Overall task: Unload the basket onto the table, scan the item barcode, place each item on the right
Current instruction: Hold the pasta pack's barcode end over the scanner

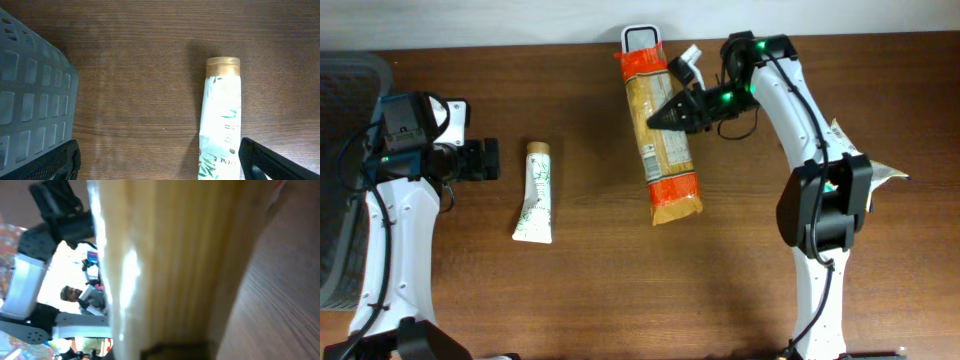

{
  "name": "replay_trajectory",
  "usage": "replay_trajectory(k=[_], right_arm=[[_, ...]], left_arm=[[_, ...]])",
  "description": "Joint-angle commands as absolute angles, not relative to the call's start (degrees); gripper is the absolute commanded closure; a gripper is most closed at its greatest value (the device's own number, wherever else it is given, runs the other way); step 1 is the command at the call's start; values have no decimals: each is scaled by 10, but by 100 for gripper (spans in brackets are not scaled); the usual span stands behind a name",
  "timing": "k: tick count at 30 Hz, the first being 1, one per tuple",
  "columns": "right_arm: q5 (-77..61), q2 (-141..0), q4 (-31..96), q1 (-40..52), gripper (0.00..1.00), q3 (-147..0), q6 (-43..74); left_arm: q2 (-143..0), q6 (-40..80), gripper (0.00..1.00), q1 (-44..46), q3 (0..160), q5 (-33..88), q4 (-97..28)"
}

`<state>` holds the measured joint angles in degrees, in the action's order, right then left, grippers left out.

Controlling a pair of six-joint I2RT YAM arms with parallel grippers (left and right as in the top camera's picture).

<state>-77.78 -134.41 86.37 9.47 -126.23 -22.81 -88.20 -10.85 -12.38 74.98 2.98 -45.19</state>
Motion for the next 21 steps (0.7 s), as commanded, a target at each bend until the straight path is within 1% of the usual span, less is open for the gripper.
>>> replay_trajectory(k=[1, 4, 6, 7, 12, 14, 15, 16, 17, 18, 19, 20, 21], right_arm=[[-870, -1308, 866, 73, 96, -1279, -238], [-870, -1300, 875, 59, 96, -1279, -271], [-870, -1263, 876, 34, 96, -1279, -305], [-862, -1225, 876, 8, 96, -1279, -313], [-762, -1096, 874, -109, 96, -1279, -284], [-762, -1080, 874, -128, 96, -1279, -284], [-761, -1077, 874, -128, 96, -1279, -284], [-732, -1077, 871, -116, 96, -1279, -260], [-648, -1077, 848, -93, 96, -1284, -199], [-510, -1077, 811, -46, 96, -1295, -120], [-357, -1077, 766, 32, 96, -1307, -66], [-281, -1077, 740, 70, 96, -1310, -50], [-120, -1081, 689, 143, 96, -1310, -42]], left_arm=[[-882, -105, 1, -125, 751, 34, -451], [-882, -105, 1, -125, 751, 34, -451], [-882, -105, 1, -125, 751, 34, -451], [-882, -105, 1, -125, 751, 34, -451], [-882, -105, 1, -125, 751, 34, -451], [-882, -105, 1, -125, 751, 34, -451], [-882, -105, 1, -125, 751, 34, -451], [-882, -105, 1, -125, 751, 34, -451], [-882, -105, 1, -125, 751, 34, -451], [-882, -105, 1, -125, 751, 34, -451], [-882, -105, 1, -125, 751, 34, -451], [-882, -105, 1, -125, 751, 34, -451], [-882, -105, 1, -125, 751, 34, -451]])
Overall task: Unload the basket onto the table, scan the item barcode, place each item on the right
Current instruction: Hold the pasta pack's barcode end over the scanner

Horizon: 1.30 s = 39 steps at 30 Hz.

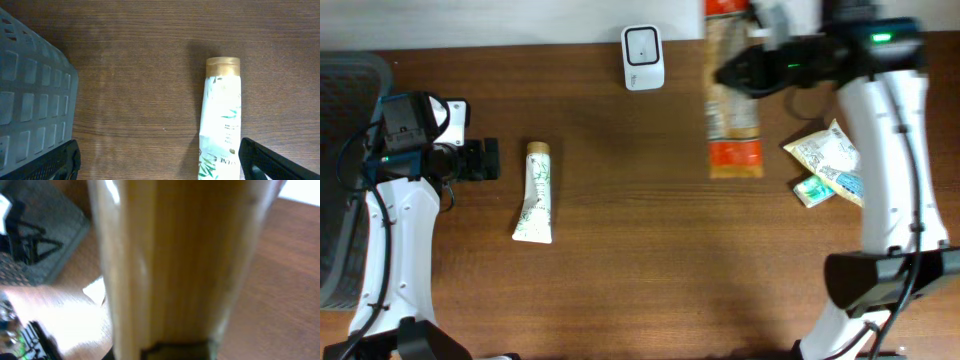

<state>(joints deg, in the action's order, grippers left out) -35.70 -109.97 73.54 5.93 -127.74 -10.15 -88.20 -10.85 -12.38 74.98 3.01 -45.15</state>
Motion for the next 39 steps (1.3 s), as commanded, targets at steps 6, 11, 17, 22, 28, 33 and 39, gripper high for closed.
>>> replay_trajectory(k=[6, 11, 17, 22, 28, 33, 39], right_arm=[[293, -1214, 449, 350, 96, -1308, -328], [318, -1338, 175, 340, 96, -1308, -617], [213, -1395, 23, 321, 96, -1308, -652], [207, -1400, 15, 319, 96, -1308, -652], [184, -1400, 10, 311, 96, -1308, -658], [160, -1424, -3, 295, 96, -1308, -658], [145, -1446, -35, 292, 96, -1308, -658]], left_arm=[[-882, -105, 1, -125, 751, 34, -451], [-882, -105, 1, -125, 751, 34, -451], [-882, -105, 1, -125, 751, 34, -451], [-882, -105, 1, -125, 751, 34, -451], [-882, -105, 1, -125, 751, 34, -451], [-882, -105, 1, -125, 751, 34, -451], [-882, -105, 1, -125, 751, 34, -451]])
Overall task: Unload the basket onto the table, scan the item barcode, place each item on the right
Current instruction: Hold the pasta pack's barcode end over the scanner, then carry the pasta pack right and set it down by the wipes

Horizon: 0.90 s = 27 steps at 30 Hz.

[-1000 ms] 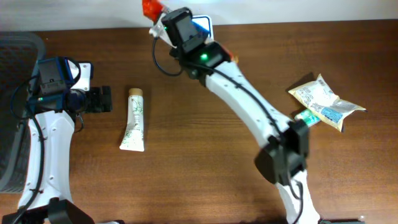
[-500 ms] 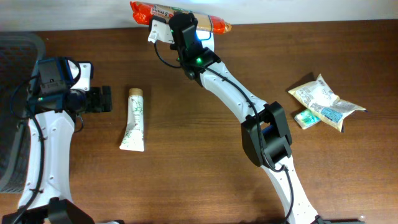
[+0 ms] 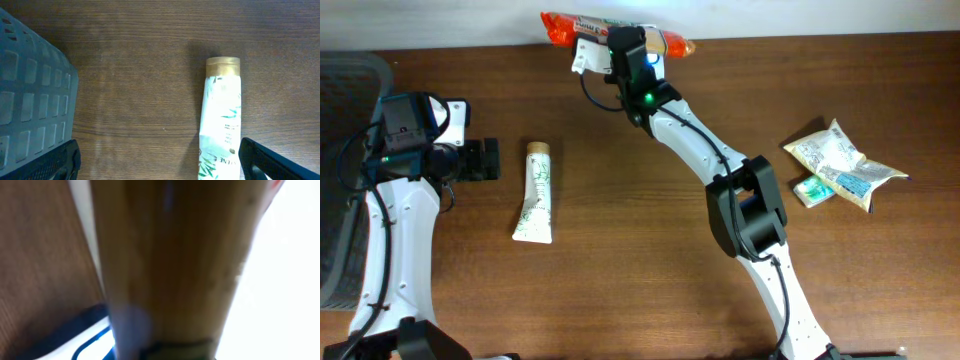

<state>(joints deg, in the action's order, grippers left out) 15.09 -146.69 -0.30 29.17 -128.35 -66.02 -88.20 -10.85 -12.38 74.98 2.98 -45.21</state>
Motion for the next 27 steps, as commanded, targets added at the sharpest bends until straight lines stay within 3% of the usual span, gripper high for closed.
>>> replay_trajectory(k=[1, 11, 15, 19, 23, 27], right_arm=[[145, -1447, -34, 292, 96, -1308, -658], [137, -1447, -33, 293, 96, -1308, -658], [139, -1402, -17, 292, 96, -1308, -576], [174, -1241, 228, 290, 96, -1308, -380], [166, -1102, 581, 237, 96, -1308, -17], [-10, -1129, 787, 128, 96, -1292, 50]], left_arm=[[-882, -105, 1, -125, 751, 34, -451], [-882, -105, 1, -125, 751, 34, -451], [-882, -105, 1, -125, 751, 34, -451], [-882, -105, 1, -125, 751, 34, -451], [-882, -105, 1, -125, 751, 34, -451], [-882, -105, 1, -125, 751, 34, -451]])
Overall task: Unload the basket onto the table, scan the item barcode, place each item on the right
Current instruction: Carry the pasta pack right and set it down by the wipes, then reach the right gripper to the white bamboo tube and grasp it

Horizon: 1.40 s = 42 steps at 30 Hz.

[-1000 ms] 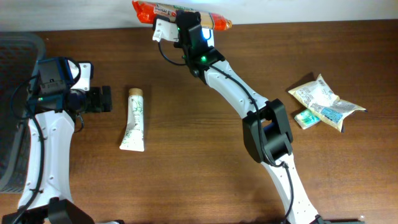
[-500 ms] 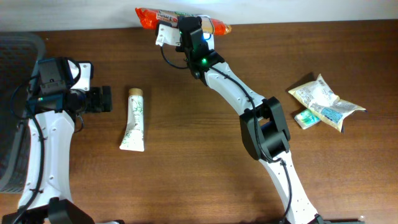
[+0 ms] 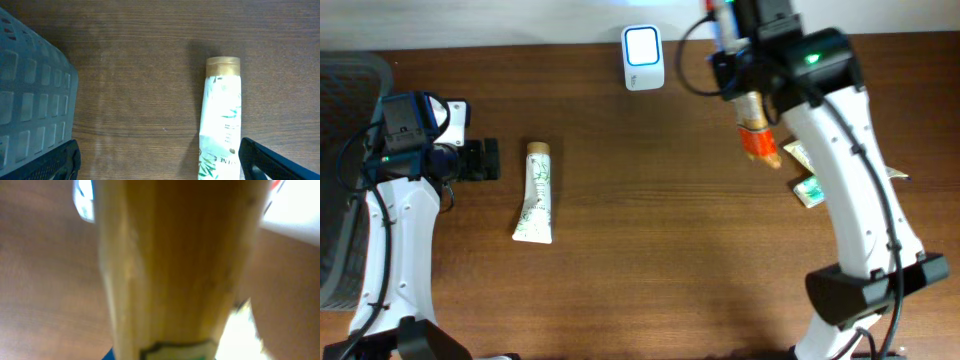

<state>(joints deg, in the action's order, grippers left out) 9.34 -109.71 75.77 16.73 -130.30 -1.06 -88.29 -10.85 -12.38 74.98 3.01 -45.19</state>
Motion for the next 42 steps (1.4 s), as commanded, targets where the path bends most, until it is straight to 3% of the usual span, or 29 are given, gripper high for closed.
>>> replay_trajectory(k=[1, 9, 10, 13, 15, 18, 20, 23, 26, 28, 32, 34, 37, 40, 42], right_arm=[[-31, -1146, 801, 100, 96, -1275, 50], [-6, -1230, 795, 6, 95, -1081, -13], [8, -1231, 795, -3, 62, -1068, -13], [7, -1231, 812, -28, 37, -1081, -12], [5, -1231, 868, -32, 30, -1173, -12], [-147, -1231, 913, -8, 30, -1323, -13], [-292, -1233, 853, 50, 30, -1328, -12], [-315, -1233, 691, 155, 30, -1241, 98], [-305, -1234, 354, 312, 37, -1060, 248], [-222, -1256, 239, 400, 37, -1016, 297], [-261, -1334, 219, 435, 37, -1055, 301], [-263, -1357, 215, 440, 42, -1057, 301], [-233, -1382, 214, 444, 56, -1057, 301], [-214, -1382, 216, 444, 61, -1057, 301], [-166, -1383, 259, 442, 77, -1057, 301]], left_arm=[[-882, -105, 1, -125, 751, 34, -451], [-882, -105, 1, -125, 751, 34, -451], [-882, -105, 1, -125, 751, 34, -451], [-882, -105, 1, -125, 751, 34, -451], [-882, -105, 1, -125, 751, 34, -451], [-882, -105, 1, -125, 751, 34, -451], [-882, -105, 1, -125, 751, 34, -451], [-882, -105, 1, -125, 751, 34, -451], [-882, -105, 1, -125, 751, 34, -451], [-882, -105, 1, -125, 751, 34, -451], [-882, -105, 1, -125, 751, 34, -451], [-882, -105, 1, -125, 751, 34, -451], [-882, -105, 1, -125, 751, 34, -451], [-882, -105, 1, -125, 751, 34, -451], [-882, -105, 1, -125, 751, 34, -451]])
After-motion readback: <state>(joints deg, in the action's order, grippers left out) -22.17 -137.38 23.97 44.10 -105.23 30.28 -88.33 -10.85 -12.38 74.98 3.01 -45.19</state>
